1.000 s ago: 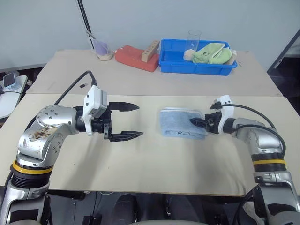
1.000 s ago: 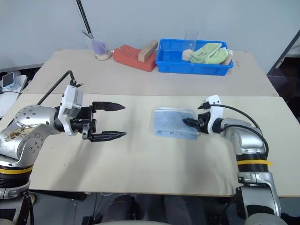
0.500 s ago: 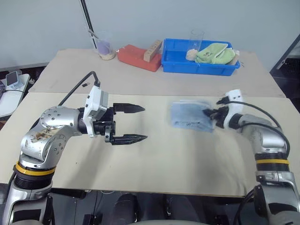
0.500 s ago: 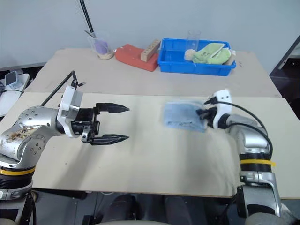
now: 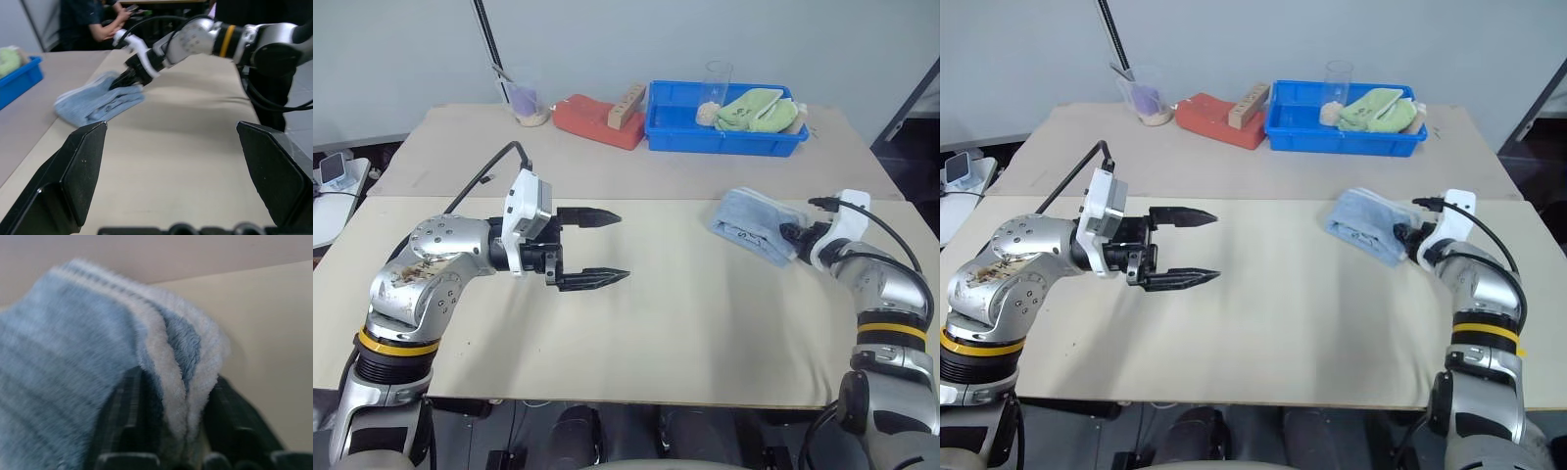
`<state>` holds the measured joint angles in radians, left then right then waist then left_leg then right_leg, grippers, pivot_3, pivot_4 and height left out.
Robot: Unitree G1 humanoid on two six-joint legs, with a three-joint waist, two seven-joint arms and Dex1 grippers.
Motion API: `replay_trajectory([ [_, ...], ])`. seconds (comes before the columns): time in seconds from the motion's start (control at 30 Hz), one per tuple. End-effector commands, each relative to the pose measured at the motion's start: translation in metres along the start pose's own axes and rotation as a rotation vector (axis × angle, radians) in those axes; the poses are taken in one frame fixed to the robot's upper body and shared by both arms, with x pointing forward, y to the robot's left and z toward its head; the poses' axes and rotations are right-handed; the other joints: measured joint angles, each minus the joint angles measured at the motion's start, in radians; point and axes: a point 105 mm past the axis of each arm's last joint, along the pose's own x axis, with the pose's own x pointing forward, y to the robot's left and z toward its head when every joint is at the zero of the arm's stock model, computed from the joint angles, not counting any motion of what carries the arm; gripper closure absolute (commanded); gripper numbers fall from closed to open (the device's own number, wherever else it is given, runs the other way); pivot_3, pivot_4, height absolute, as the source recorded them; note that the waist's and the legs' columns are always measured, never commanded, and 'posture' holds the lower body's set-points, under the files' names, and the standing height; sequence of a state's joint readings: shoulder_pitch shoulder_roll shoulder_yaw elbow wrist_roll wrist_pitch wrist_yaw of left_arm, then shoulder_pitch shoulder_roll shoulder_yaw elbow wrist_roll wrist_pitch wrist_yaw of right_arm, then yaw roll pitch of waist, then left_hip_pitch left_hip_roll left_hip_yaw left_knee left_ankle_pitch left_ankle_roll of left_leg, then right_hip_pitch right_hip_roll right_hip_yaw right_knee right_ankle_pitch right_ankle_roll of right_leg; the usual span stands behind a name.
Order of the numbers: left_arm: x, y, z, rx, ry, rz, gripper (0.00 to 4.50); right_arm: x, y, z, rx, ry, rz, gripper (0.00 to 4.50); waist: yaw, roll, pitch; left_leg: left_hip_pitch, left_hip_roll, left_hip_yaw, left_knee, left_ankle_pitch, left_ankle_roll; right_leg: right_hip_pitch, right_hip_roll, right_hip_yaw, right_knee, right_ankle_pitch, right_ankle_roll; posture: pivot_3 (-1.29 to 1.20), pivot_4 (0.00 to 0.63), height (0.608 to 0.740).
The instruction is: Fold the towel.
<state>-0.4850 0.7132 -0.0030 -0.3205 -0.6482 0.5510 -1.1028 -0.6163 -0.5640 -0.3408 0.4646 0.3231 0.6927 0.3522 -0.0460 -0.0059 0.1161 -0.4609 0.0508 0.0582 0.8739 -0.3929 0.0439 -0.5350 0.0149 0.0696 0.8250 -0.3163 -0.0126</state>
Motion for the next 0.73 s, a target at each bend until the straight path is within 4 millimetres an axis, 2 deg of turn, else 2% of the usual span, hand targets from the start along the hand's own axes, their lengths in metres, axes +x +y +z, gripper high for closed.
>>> replay_trajectory([
  [0.03,-0.015,0.006,-0.004,0.014,0.047,0.092,0.0,-0.012,-0.005,0.038,0.007,-0.119,-0.032,0.84,-0.001,0.0,0.0,0.0,0.0,0.0,0.0,0.0,0.0,0.0,0.0,0.0,0.0,0.0,0.0,0.0,0.15,0.656],
  [0.1,-0.024,0.008,-0.008,0.007,0.071,0.14,0.0,-0.02,-0.006,0.05,-0.011,-0.151,-0.036,0.19,-0.002,0.001,0.0,0.0,0.0,0.001,0.0,0.0,0.0,-0.003,0.0,0.001,0.0,0.0,0.0,0.0,0.15,0.656],
  [0.13,-0.033,0.011,-0.012,0.02,0.099,0.189,0.0,-0.027,-0.005,0.058,-0.063,-0.169,-0.025,0.04,-0.001,0.001,0.0,0.0,0.0,0.001,0.0,0.0,0.0,-0.004,0.0,0.001,0.001,0.0,0.0,0.0,0.15,0.656],
  [0.17,-0.055,0.019,-0.021,0.026,0.169,0.292,0.0,-0.04,0.004,0.071,-0.218,-0.208,0.043,0.04,0.0,0.002,0.0,0.0,0.0,0.0,0.0,0.0,0.0,-0.006,0.0,0.001,0.001,0.0,0.0,0.0,0.15,0.656],
  [0.23,-0.086,0.022,-0.028,0.036,0.253,0.407,0.0,-0.061,0.034,0.079,-0.407,-0.228,0.235,0.04,0.001,0.005,0.002,-0.001,0.0,0.001,-0.002,0.0,0.0,-0.008,-0.001,0.002,0.001,0.0,0.0,0.0,0.15,0.656],
  [0.3,-0.107,0.02,-0.038,0.013,0.347,0.469,0.0,-0.076,0.053,0.07,-0.55,-0.182,0.382,0.04,0.001,0.003,0.002,0.001,0.001,0.0,-0.005,0.0,0.0,-0.008,-0.001,0.001,0.0,-0.001,0.0,0.0,0.15,0.656],
  [0.37,-0.125,0.018,-0.046,0.026,0.424,0.515,0.0,-0.088,0.06,0.055,-0.682,-0.11,0.478,0.04,0.001,0.002,0.002,0.001,0.003,-0.001,-0.004,0.0,0.0,-0.007,0.0,-0.001,-0.001,-0.001,0.0,0.0,0.15,0.656],
  [0.5,-0.15,0.013,-0.055,0.019,0.5,0.556,0.0,-0.108,0.069,0.03,-0.756,0.034,0.645,0.04,0.006,0.0,0.003,0.003,0.002,0.0,-0.004,0.0,0.0,-0.007,-0.004,-0.003,-0.002,-0.002,-0.001,0.0,0.15,0.656],
  [0.6,-0.154,0.012,-0.054,0.018,0.491,0.567,0.0,-0.114,0.071,0.023,-0.782,0.071,0.696,0.04,0.011,0.0,0.004,0.002,0.001,0.001,-0.003,0.0,0.0,-0.007,-0.006,-0.003,-0.002,-0.002,-0.001,0.0,0.15,0.656],
  [0.73,-0.152,0.003,-0.059,-0.033,0.475,0.564,0.0,-0.109,0.07,0.021,-0.777,0.089,0.694,0.04,0.008,0.0,0.004,0.002,0.001,0.002,-0.003,0.0,0.0,-0.007,-0.007,-0.003,-0.003,-0.002,0.0,0.0,0.15,0.656],
])
